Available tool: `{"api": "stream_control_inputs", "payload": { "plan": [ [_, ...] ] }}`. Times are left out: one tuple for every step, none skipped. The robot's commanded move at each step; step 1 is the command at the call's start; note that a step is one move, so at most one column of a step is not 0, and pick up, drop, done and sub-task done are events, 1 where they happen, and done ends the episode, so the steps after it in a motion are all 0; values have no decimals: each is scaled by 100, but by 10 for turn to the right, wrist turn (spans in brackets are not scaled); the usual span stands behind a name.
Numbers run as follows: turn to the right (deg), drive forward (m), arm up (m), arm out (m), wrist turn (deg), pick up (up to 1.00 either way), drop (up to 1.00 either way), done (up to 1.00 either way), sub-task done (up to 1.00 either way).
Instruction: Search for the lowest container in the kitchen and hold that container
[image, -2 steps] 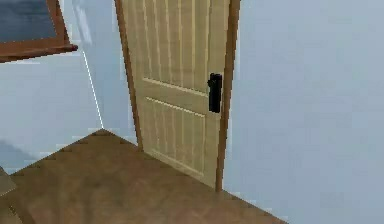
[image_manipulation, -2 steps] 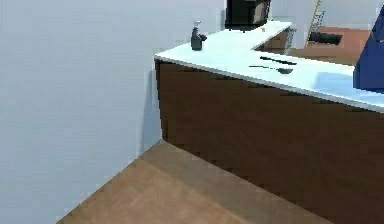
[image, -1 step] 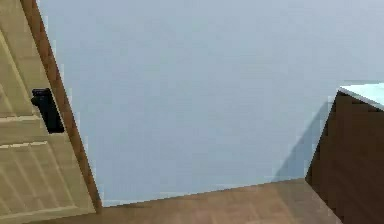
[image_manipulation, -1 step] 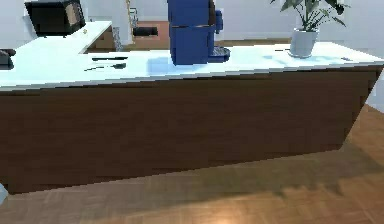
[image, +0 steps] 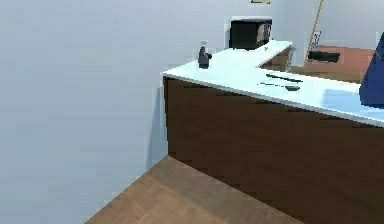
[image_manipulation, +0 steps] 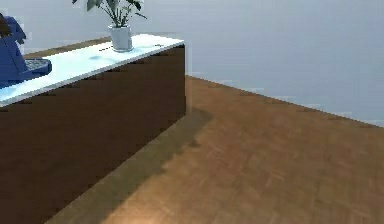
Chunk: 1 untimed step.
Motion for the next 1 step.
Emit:
{"api": "stream_control_inputs", "payload": {
  "plan": [
    [30,0,0,0,0,0,0,0,0]
  ]
}}
